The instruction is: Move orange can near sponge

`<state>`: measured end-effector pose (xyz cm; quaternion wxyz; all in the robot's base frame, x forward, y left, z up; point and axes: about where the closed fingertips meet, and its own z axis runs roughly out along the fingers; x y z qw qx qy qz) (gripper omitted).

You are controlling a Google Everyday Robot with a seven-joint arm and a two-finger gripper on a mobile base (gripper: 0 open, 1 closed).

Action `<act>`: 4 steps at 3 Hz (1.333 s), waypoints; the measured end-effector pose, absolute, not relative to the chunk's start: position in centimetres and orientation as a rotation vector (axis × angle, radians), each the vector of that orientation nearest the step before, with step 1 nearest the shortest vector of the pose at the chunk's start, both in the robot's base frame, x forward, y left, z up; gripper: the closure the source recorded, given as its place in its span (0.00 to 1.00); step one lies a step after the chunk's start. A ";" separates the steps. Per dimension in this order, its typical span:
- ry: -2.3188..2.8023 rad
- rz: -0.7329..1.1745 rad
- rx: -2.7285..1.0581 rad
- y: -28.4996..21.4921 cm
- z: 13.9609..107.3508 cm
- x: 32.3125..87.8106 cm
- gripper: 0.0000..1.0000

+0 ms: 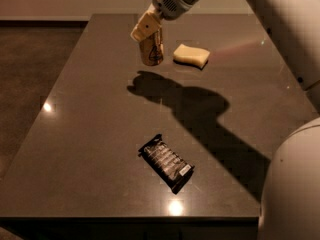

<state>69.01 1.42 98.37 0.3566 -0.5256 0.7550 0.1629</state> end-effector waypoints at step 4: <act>2.148 0.352 -1.072 -11.7 93.7 71.4 0.82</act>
Offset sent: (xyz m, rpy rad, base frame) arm 0.0454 -0.1393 -0.0238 0.0258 0.0319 -0.3023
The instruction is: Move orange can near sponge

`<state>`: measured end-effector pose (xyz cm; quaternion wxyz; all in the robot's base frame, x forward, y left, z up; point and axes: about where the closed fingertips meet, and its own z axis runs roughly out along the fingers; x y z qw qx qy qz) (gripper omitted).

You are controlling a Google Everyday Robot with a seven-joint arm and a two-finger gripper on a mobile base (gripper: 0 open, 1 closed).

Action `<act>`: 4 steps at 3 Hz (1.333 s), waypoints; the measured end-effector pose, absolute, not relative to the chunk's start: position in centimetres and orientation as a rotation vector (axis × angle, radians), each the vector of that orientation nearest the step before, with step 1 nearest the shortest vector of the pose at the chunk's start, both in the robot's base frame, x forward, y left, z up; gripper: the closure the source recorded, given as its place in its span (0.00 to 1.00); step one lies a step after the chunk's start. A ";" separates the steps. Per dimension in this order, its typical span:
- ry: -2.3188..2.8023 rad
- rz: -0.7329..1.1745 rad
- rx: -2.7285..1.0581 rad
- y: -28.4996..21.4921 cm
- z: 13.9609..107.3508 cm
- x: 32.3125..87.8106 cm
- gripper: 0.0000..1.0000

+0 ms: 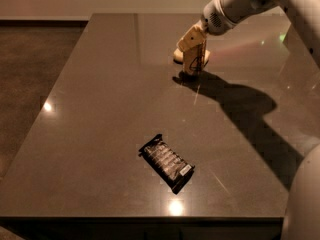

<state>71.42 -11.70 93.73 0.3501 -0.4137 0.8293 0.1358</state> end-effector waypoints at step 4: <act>2.089 0.399 -1.042 -13.0 92.3 70.6 0.00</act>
Offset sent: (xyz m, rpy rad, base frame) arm -0.0175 -0.0295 -0.0032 0.1187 -0.1052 0.0080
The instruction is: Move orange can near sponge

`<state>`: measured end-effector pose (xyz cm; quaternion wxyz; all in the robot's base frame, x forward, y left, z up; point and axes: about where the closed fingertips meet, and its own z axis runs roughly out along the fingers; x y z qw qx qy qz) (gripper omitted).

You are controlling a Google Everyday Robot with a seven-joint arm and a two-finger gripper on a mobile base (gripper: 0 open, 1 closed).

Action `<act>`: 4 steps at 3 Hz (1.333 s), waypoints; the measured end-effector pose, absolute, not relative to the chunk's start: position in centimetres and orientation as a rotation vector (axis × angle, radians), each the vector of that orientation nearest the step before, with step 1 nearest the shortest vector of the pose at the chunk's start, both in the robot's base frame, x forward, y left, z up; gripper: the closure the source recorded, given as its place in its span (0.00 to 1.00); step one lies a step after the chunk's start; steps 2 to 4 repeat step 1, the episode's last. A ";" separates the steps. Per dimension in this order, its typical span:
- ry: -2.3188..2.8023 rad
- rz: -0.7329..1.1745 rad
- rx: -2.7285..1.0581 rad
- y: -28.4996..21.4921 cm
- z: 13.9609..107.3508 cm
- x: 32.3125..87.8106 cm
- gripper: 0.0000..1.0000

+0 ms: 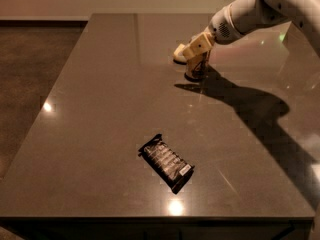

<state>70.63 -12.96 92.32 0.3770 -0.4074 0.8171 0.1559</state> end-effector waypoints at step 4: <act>2.089 0.399 -1.042 -12.9 92.3 70.6 0.00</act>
Offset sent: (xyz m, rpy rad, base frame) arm 0.0000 0.0000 0.0000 0.0000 0.0000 0.0000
